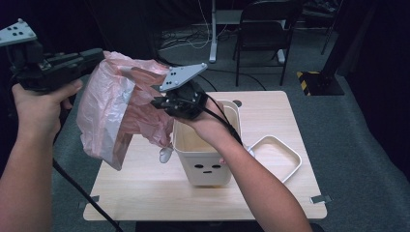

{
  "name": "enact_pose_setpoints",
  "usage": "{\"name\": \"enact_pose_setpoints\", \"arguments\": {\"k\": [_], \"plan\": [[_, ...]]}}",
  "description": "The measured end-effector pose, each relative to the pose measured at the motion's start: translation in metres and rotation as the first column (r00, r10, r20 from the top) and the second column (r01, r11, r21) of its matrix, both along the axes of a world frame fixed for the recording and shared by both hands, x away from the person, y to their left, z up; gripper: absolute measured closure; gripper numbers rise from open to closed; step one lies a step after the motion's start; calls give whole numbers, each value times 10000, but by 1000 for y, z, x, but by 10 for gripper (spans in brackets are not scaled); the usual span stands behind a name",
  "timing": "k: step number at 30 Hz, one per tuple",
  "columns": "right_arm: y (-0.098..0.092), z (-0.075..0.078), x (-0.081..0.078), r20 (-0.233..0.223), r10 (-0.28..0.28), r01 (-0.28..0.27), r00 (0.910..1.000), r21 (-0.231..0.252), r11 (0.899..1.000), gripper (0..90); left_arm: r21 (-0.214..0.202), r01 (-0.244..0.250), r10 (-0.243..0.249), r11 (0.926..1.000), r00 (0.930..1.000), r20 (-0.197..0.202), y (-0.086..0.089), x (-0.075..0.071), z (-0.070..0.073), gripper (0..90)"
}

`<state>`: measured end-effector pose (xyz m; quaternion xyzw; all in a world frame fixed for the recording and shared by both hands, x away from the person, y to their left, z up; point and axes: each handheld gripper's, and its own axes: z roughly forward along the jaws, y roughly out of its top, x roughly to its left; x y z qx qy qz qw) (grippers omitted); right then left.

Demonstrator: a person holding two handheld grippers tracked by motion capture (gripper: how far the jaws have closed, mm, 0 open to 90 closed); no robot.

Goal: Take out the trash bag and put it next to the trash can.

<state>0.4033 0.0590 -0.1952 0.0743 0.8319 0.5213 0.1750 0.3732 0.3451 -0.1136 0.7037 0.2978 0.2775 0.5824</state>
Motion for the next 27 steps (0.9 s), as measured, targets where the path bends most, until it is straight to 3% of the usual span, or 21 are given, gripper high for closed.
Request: {"name": "enact_pose_setpoints", "arguments": {"k": [7,20,27], "plan": [[-6,-6,2,-124,-86,87,9999,70,9999,885,-37,52,-52,10000,10000,-19,-4,5,-2,900],[-20,-5,-3,-159,-190,197,9997,422,9989,780,-144,79,-83,9999,9996,-285,-8,17,-8,900],[-35,-6,-11,34,-288,286,9996,505,9983,775,182,36,-23,9998,9974,-716,-10,27,-23,900]]}}
